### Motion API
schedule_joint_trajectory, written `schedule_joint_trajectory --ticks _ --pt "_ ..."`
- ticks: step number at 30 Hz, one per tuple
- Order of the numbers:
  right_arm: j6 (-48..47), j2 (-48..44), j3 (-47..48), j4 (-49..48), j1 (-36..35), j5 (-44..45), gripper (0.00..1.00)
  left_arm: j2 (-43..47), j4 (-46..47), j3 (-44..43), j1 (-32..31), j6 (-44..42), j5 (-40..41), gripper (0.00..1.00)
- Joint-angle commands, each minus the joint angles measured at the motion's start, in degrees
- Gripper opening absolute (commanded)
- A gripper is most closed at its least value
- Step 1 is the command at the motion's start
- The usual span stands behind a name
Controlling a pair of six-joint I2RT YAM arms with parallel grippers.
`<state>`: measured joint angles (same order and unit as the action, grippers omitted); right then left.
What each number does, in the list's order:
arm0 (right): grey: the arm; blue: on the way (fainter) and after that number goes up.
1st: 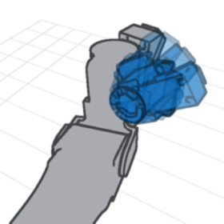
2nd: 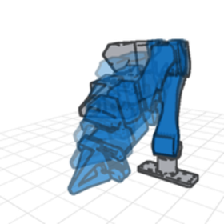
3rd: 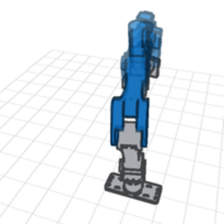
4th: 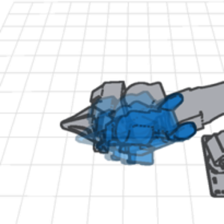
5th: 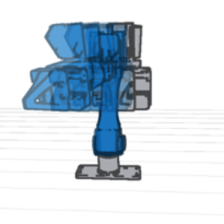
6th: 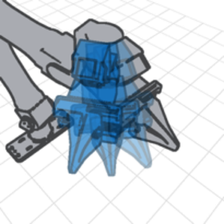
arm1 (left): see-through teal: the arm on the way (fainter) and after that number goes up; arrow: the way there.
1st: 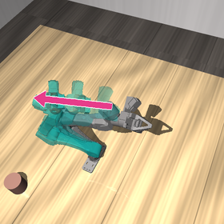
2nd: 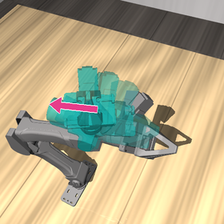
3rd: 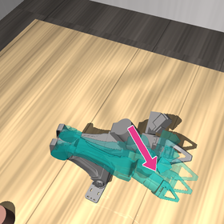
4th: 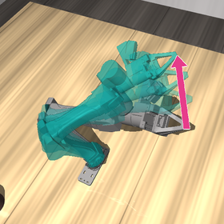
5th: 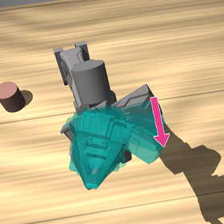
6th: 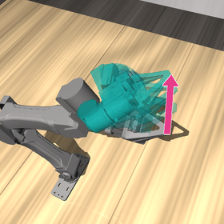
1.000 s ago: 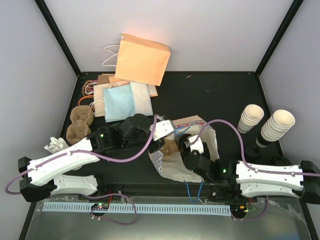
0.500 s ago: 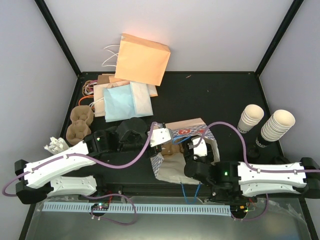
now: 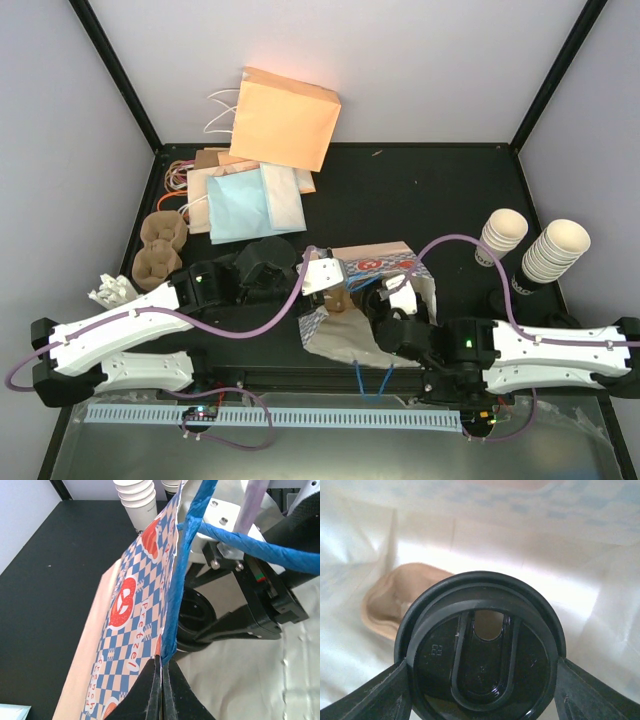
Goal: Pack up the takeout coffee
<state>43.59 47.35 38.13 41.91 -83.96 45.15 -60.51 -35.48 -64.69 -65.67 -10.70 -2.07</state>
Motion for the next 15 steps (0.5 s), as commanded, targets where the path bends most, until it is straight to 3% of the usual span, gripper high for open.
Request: schedule_joint_trajectory --ticks 1,8,15 --pt "4.5 1.0 2.5 5.2 -1.7 -8.7 0.40 0.0 0.7 -1.7 -0.3 0.5 1.8 0.02" --pt "4.0 3.6 0.9 3.0 -2.9 -11.0 0.40 0.3 1.2 -1.6 -0.3 0.7 1.4 0.01" --pt "6.8 12.8 4.2 7.3 -3.0 -4.5 0.40 1.3 1.9 -1.0 -0.3 0.7 -0.1 0.01"
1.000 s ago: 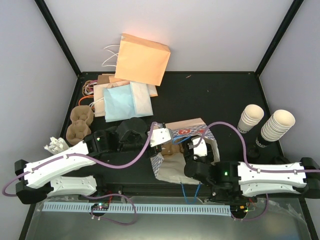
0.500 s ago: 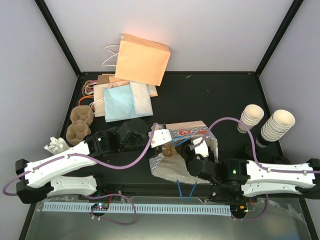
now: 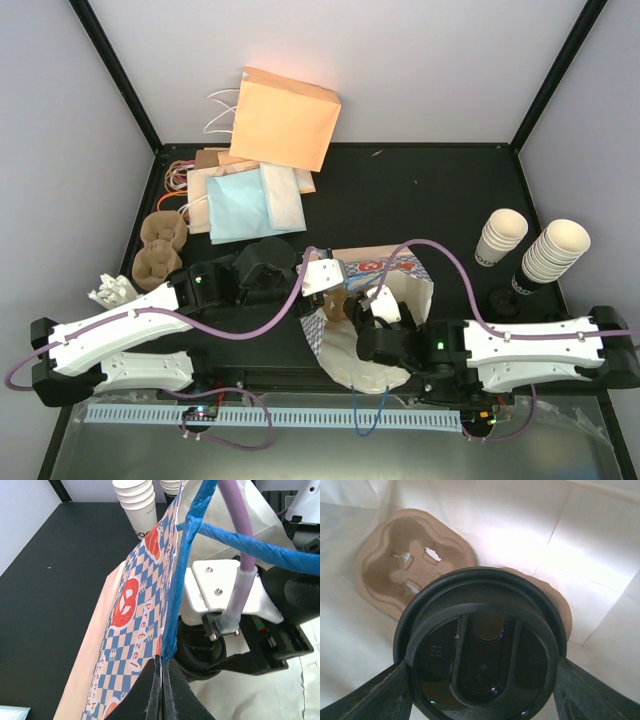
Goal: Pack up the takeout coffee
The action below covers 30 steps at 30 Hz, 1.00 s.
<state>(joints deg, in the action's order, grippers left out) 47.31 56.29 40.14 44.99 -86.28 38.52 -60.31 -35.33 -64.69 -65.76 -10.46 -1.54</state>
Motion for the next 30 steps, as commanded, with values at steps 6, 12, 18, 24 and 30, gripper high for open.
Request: schedule_joint_trajectory --ticks 6,12,18,24,30 --pt "3.9 4.0 3.4 4.7 -0.6 8.3 0.41 1.3 1.6 -1.1 -0.2 0.8 -2.6 0.02" --pt "-4.6 -1.9 4.5 0.6 -0.6 9.9 0.43 0.5 0.5 -1.7 -0.2 0.6 -2.0 0.02" --pt "-9.5 -6.5 5.5 -1.6 -0.8 1.5 0.42 0.0 0.3 -1.7 -0.2 0.7 -1.3 0.02" --pt "-10.9 -2.8 6.0 -0.8 -2.1 -6.9 0.40 -0.1 0.2 -1.9 -0.2 0.5 -0.8 0.02" --pt "-8.1 4.3 7.9 4.8 -2.7 -4.4 0.40 0.0 0.1 -2.0 -0.2 0.4 -1.3 0.02"
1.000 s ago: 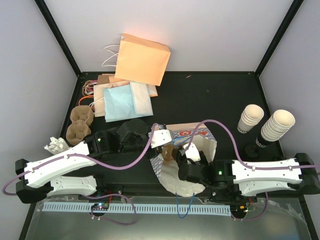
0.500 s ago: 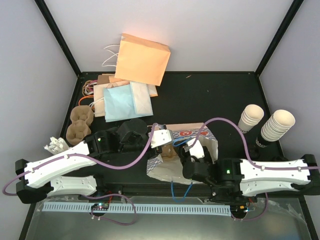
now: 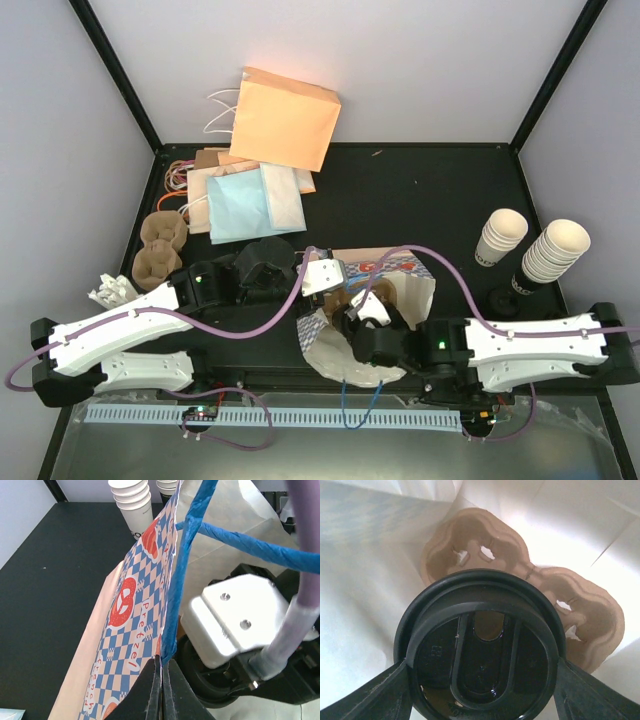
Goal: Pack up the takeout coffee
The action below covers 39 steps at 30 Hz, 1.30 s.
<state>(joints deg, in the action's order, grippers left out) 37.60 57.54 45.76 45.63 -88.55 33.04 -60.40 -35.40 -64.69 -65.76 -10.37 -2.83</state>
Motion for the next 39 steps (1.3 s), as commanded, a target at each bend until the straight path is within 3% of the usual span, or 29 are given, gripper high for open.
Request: schedule_joint_trajectory --ticks 1,5,13,24,29,39 --pt "3.2 4.3 2.9 5.8 -0.4 3.2 0.40 0.1 0.2 -2.0 -0.2 0.3 -0.2 0.02" --pt "6.5 7.8 4.4 9.6 -0.5 10.1 0.41 0.3 0.4 -1.9 -0.2 0.4 -1.2 0.01" --pt "6.5 9.0 4.3 6.5 -0.2 18.2 0.41 0.7 0.8 -1.7 -0.2 0.6 -3.7 0.02" --pt "8.8 0.9 4.0 9.2 2.1 17.3 0.41 -0.4 0.2 -1.8 -0.2 0.5 -2.9 0.02" --pt "14.0 3.3 5.6 16.8 2.5 15.7 0.41 -0.6 -0.1 -2.1 -0.2 0.5 -2.7 0.02" --pt "18.7 10.4 5.4 17.4 4.6 14.4 0.41 -0.3 0.2 -2.0 -0.2 0.9 -3.9 0.02"
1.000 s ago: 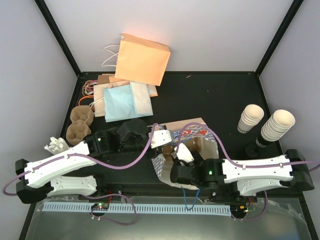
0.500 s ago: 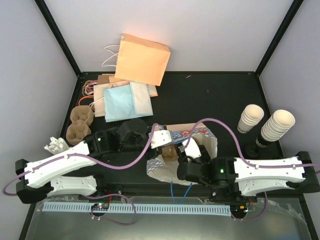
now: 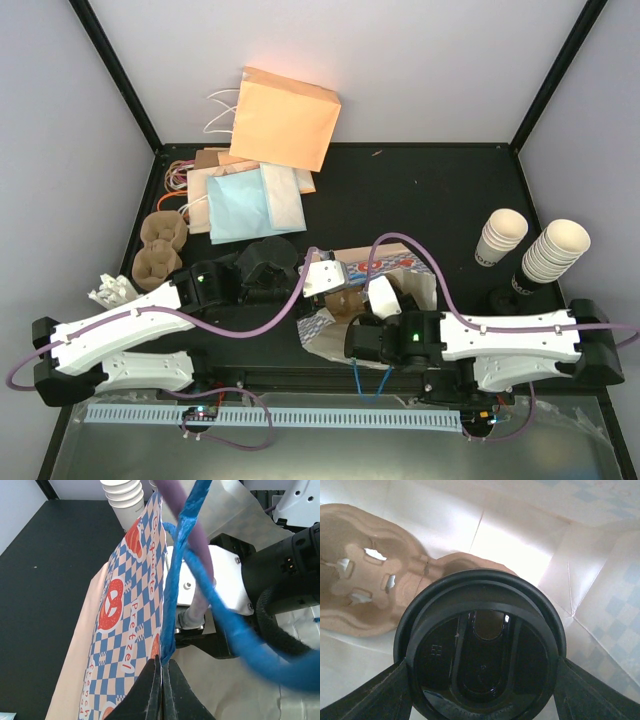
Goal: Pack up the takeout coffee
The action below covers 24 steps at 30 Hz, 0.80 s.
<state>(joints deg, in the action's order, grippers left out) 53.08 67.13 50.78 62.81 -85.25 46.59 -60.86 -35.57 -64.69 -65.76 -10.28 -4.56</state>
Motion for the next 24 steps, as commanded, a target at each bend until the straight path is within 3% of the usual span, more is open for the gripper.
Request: schedule_joint_trajectory --ticks 1,10,17,18,21,24 --pt "3.0 0.5 0.0 -0.8 1.4 0.9 0.41 0.1 0.4 -1.9 -0.2 0.9 -2.4 0.02" --pt "-1.9 -4.9 -6.6 -12.3 2.5 1.2 0.40 0.5 0.9 -2.0 -0.2 2.6 -1.7 0.03" --pt "-0.2 -1.9 -7.7 -12.9 2.5 -1.5 0.38 0.5 1.5 -2.6 -0.2 4.4 -0.9 0.04" --pt "0.1 -1.8 -8.1 -13.1 2.5 -1.9 0.38 0.5 1.7 -2.6 -0.2 4.5 -0.9 0.09" --pt "0.3 -2.0 -9.7 -14.5 2.4 -2.8 0.37 0.9 1.9 -3.3 -0.2 5.4 -1.6 0.46" --pt "0.8 -2.2 -11.0 -15.3 2.4 -3.3 0.37 1.5 1.5 -6.7 -0.1 9.4 1.4 0.72"
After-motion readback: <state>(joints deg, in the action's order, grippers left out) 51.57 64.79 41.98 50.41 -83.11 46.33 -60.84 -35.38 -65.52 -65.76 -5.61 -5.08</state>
